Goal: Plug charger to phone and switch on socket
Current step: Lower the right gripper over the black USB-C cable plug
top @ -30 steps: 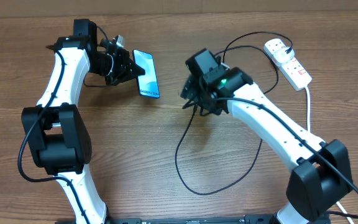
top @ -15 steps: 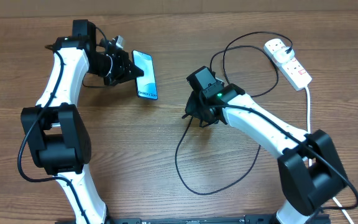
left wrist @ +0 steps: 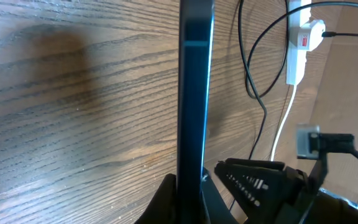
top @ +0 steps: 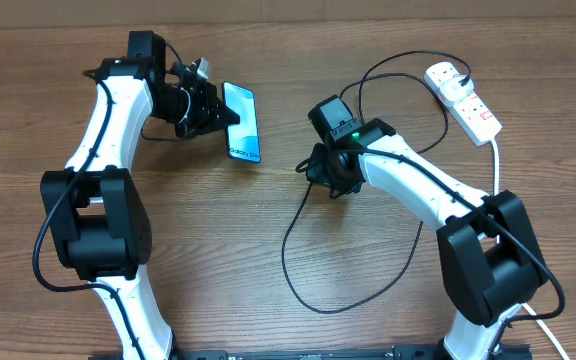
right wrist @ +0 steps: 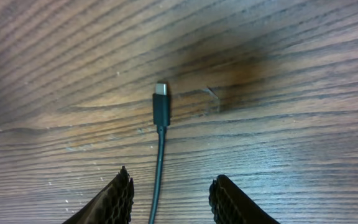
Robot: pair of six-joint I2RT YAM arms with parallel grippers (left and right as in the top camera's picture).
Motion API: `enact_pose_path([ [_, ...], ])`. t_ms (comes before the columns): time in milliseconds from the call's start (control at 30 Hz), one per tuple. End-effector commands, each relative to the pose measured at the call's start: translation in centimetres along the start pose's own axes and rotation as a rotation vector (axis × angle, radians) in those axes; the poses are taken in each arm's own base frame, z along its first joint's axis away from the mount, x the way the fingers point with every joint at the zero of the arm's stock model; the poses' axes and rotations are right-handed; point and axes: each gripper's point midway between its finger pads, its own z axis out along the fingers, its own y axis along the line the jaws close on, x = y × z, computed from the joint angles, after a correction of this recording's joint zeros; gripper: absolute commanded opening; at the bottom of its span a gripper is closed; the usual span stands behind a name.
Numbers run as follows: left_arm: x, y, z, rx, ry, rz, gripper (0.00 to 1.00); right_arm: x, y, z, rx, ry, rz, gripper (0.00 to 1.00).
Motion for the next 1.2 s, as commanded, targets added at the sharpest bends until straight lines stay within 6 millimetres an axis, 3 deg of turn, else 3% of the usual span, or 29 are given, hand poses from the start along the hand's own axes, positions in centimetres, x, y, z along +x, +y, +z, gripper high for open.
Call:
enact_pose_path([
  [0, -0.5, -2.1, -1.3, 0.032, -0.036, 0.074, 0.04, 0.3, 0.7, 1.4, -0.017, 0.039, -0.028, 0.41],
  [267, -0.3, -2.3, -1.2, 0.032, -0.029, 0.075, 0.04, -0.4, 1.9, 1.4, -0.027, 0.043, -0.063, 0.40],
  [433, -0.4, -2.3, -1.1, 0.033, -0.031, 0.078, 0.04, -0.7, 1.5, 0.8, 0.071, 0.107, -0.094, 0.40],
  [600, -0.3, -2.3, -1.1, 0.033, -0.029, 0.068, 0.04, -1.0, 1.4, 1.6, 0.100, 0.119, -0.092, 0.41],
  [733, -0.3, -2.3, -1.1, 0.033, -0.029, 0.068, 0.04, -1.0, 2.7, 1.9, 0.068, 0.094, -0.115, 0.50],
  [967, -0.3, -2.3, -1.1, 0.032, -0.028, 0.067, 0.04, -0.9, 2.6, 2.7, 0.168, -0.001, -0.086, 0.39],
  [1167, -0.3, -2.3, -1.1, 0.032, -0.028, 0.067, 0.04, -1.6, 1.5, 2.8, 0.222, -0.047, -0.038, 0.36],
])
